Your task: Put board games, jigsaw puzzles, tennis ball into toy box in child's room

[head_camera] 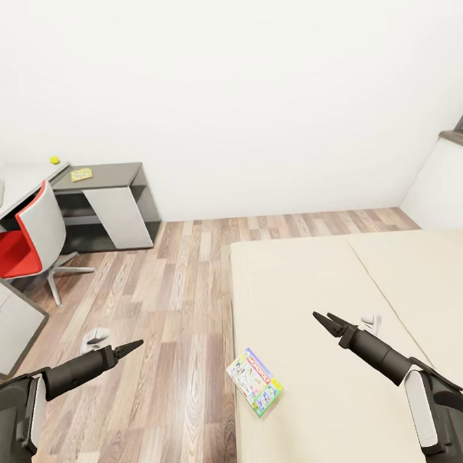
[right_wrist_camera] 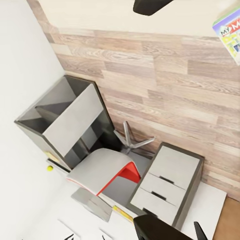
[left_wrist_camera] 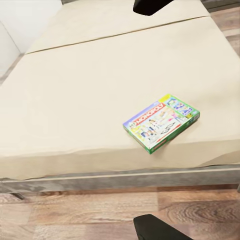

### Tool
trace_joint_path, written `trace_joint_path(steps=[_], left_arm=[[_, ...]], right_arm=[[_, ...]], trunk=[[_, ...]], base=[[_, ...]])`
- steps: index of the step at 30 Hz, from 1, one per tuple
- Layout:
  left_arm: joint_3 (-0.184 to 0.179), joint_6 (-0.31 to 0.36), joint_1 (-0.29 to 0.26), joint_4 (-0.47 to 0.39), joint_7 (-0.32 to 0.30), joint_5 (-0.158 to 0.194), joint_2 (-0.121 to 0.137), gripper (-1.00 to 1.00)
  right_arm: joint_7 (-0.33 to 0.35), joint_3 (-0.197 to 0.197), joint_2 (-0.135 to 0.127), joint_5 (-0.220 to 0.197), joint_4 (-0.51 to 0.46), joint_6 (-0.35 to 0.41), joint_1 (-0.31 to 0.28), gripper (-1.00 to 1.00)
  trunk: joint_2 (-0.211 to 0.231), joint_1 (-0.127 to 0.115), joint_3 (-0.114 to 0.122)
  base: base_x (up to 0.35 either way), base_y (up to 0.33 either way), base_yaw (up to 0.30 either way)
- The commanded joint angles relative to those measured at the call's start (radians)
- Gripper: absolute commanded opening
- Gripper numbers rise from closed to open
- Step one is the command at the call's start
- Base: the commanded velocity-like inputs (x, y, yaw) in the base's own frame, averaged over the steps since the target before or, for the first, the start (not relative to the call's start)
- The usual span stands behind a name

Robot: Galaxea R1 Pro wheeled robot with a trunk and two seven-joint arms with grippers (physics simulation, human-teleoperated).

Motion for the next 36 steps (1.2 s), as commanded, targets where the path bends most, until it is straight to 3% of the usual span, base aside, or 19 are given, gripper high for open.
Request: trace_joint_path(steps=[1, 36], left_arm=[[0.002, 0.007, -0.001, -0.001, -0.01, -0.01, 0.0, 1.0], [0.002, 0.007, -0.001, -0.001, -0.01, -0.011, -0.002, 1.0]], right_arm=[[0.002, -0.002, 0.001, -0.004, 0.0, 0.008, -0.001, 1.0], [0.002, -0.001, 0.001, -0.003, 0.001, 0.006, -0.001, 1.0]], trunk=[[-0.002, 0.001, 0.0], [-0.002, 0.001, 0.057]], base=[[0.0, 0.0, 0.0], [0.0, 0.0, 0.0]])
